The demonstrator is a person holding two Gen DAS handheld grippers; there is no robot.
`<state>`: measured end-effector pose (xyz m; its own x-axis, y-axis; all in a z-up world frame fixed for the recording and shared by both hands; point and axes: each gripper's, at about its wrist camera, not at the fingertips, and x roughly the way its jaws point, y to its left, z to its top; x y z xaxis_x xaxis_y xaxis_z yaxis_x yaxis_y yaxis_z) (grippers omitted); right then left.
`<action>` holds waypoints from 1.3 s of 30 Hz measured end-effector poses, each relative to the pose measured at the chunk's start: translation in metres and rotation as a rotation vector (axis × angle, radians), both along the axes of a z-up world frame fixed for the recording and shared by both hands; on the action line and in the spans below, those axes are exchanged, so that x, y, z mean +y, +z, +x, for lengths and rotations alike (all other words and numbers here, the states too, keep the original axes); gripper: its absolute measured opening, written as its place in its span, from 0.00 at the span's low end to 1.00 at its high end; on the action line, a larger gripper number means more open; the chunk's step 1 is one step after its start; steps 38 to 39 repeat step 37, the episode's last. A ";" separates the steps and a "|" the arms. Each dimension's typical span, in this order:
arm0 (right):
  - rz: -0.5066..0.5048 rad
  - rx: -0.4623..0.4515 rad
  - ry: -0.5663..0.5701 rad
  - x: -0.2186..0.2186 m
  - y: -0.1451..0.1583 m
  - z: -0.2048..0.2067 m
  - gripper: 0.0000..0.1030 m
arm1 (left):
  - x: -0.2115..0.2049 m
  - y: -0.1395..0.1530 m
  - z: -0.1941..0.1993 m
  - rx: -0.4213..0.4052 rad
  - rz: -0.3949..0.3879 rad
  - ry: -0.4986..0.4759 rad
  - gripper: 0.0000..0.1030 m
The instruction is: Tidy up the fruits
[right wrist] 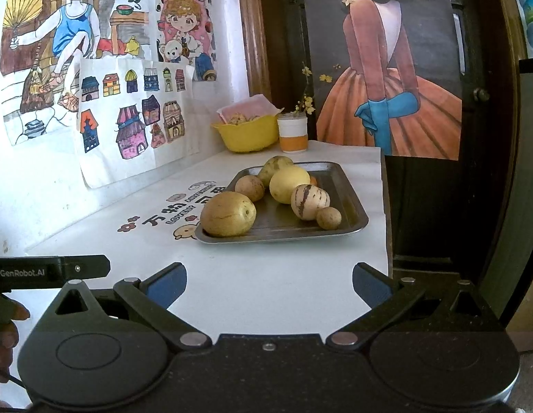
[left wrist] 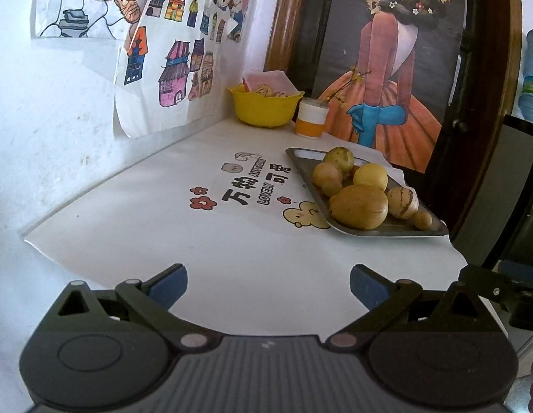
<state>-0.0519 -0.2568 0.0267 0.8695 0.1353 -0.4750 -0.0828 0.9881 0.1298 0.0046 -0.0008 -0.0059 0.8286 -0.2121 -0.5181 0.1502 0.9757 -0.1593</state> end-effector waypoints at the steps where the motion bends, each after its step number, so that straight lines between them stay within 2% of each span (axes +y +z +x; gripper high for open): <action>1: 0.001 0.001 0.001 0.000 0.000 0.000 0.99 | 0.000 0.000 0.000 -0.001 0.001 0.000 1.00; 17: 0.000 0.004 0.004 0.003 -0.001 0.000 0.99 | 0.001 0.002 -0.001 -0.001 -0.013 0.006 1.00; 21: 0.000 0.005 0.004 0.003 -0.001 0.000 0.99 | 0.001 0.004 -0.002 0.003 -0.013 0.037 1.00; 39: 0.001 0.007 0.016 0.005 -0.003 -0.001 0.99 | -0.005 0.006 -0.005 -0.006 -0.011 0.004 1.00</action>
